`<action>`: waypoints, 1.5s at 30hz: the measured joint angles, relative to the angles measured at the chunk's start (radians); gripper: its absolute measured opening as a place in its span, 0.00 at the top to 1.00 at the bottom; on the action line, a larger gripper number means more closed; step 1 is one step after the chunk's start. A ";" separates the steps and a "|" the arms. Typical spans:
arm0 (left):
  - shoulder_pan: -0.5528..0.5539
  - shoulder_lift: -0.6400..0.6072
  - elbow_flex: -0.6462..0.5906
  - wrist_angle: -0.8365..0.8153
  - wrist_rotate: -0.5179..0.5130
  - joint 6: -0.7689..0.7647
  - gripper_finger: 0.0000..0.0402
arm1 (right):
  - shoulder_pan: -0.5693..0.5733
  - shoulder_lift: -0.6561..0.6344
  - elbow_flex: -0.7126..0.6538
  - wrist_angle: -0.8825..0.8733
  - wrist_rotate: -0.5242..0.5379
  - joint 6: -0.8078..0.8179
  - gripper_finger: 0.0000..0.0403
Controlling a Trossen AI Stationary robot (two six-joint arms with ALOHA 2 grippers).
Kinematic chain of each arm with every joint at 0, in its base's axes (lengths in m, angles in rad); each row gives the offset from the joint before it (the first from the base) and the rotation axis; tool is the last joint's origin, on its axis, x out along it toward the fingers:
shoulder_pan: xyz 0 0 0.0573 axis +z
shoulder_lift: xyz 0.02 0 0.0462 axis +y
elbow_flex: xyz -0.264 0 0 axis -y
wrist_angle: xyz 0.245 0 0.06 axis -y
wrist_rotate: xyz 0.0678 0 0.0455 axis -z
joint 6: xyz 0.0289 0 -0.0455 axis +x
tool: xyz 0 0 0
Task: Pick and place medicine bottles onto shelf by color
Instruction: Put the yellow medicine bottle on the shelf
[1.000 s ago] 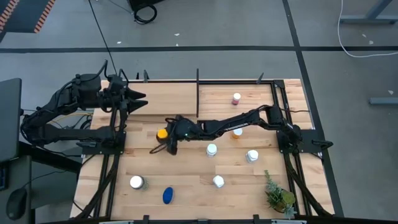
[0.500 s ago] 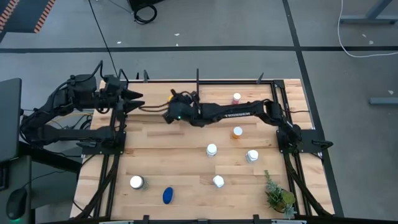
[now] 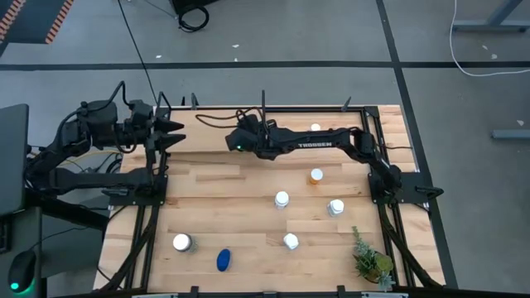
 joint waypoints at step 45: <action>0.000 0.000 0.000 -0.023 0.000 0.026 0.45 | -0.032 -0.055 -0.002 0.058 -0.167 -0.168 0.20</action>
